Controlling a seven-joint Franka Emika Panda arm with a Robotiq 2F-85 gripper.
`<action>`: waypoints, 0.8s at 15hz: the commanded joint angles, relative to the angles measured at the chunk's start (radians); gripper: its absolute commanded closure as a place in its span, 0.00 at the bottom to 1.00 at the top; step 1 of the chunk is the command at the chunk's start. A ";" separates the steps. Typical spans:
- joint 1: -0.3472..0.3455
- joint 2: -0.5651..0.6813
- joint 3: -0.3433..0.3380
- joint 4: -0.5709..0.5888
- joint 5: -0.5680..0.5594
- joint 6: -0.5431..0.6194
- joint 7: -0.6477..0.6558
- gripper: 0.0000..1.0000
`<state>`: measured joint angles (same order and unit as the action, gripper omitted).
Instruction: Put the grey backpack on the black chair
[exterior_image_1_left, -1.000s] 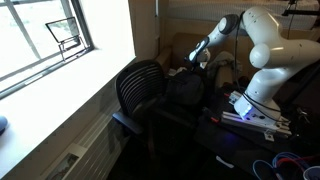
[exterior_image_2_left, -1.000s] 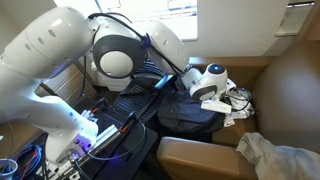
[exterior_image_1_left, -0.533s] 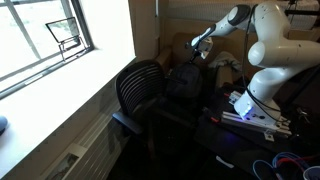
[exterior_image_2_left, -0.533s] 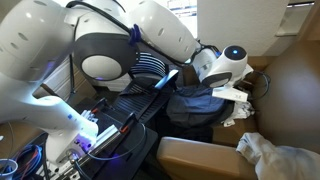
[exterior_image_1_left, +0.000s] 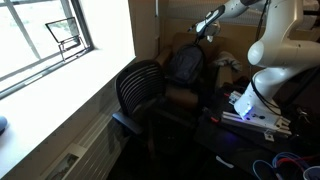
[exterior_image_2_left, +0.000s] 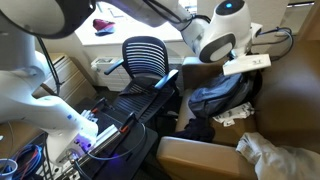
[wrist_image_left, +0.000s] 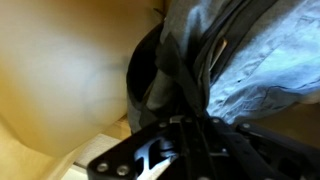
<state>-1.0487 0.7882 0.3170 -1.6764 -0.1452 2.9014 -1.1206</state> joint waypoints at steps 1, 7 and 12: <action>0.099 -0.176 -0.042 -0.209 -0.034 0.118 -0.031 0.98; 0.352 -0.142 -0.236 -0.198 -0.071 0.113 0.186 0.94; 0.505 -0.268 -0.468 -0.251 -0.182 0.169 0.292 0.98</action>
<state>-0.6211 0.6579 -0.0371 -1.8671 -0.2648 3.0378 -0.8481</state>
